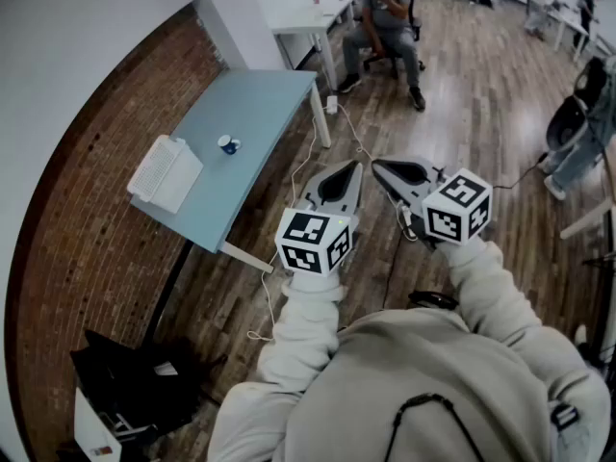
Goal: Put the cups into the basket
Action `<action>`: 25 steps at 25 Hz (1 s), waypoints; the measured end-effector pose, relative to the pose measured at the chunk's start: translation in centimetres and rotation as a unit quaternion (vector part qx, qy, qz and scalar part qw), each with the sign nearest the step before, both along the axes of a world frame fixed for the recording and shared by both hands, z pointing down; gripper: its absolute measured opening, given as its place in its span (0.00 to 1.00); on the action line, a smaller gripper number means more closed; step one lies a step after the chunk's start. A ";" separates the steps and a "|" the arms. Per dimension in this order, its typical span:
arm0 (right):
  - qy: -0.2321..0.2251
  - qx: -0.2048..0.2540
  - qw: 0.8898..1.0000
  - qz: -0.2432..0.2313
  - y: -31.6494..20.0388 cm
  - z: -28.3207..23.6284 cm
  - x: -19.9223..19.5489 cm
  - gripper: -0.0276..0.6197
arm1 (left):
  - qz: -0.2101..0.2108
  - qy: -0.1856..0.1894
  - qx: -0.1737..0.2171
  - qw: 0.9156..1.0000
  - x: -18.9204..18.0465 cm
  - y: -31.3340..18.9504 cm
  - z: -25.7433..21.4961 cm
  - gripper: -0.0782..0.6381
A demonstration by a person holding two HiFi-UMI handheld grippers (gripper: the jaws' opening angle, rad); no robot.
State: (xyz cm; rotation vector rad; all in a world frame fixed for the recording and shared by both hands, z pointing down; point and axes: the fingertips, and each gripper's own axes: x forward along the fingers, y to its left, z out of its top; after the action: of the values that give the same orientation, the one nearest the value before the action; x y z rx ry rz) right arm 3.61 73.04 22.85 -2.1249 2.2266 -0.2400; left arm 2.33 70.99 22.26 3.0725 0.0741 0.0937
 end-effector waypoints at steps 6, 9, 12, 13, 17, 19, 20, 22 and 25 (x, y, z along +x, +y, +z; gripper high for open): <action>0.022 0.013 1.000 -0.007 -4.5 -0.2 -0.8 0.05 | -0.033 0.014 0.016 0.999 -1.4 -4.8 -0.2 0.10; 0.026 0.014 0.999 -0.014 -5.1 -0.6 -0.9 0.05 | -0.052 0.006 0.018 0.998 -1.5 -5.5 -0.1 0.10; 0.024 0.014 0.999 -0.020 -5.4 -0.6 -0.9 0.05 | -0.060 0.005 0.013 0.998 -1.5 -5.9 0.0 0.10; 0.024 0.013 0.999 -0.022 -5.5 -0.6 -1.0 0.05 | -0.062 0.005 0.012 0.998 -1.5 -6.0 0.1 0.10; 0.024 0.002 0.999 -0.048 -6.2 -0.1 -1.8 0.05 | -0.071 -0.002 0.011 0.997 -1.5 -6.7 0.5 0.10; 0.024 0.000 0.998 -0.059 -6.7 0.0 -2.1 0.05 | -0.071 -0.007 0.015 0.997 -1.5 -7.0 0.8 0.10; 0.022 0.001 0.998 -0.059 -6.9 0.1 -2.0 0.05 | -0.074 -0.007 0.011 0.997 -1.7 -7.3 1.0 0.10; 0.012 0.002 0.998 -0.059 -7.1 0.6 -1.6 0.05 | -0.086 -0.002 -0.005 0.996 -2.0 -7.8 1.5 0.10; -0.002 0.003 0.998 -0.069 -7.3 1.1 -1.0 0.05 | -0.094 0.013 -0.019 0.995 -2.3 -8.3 1.4 0.10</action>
State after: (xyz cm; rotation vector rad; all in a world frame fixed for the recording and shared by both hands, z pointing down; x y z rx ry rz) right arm 2.66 65.69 23.98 -1.9666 2.3713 -0.2430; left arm 0.07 62.69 23.68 3.0250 -0.2104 0.0414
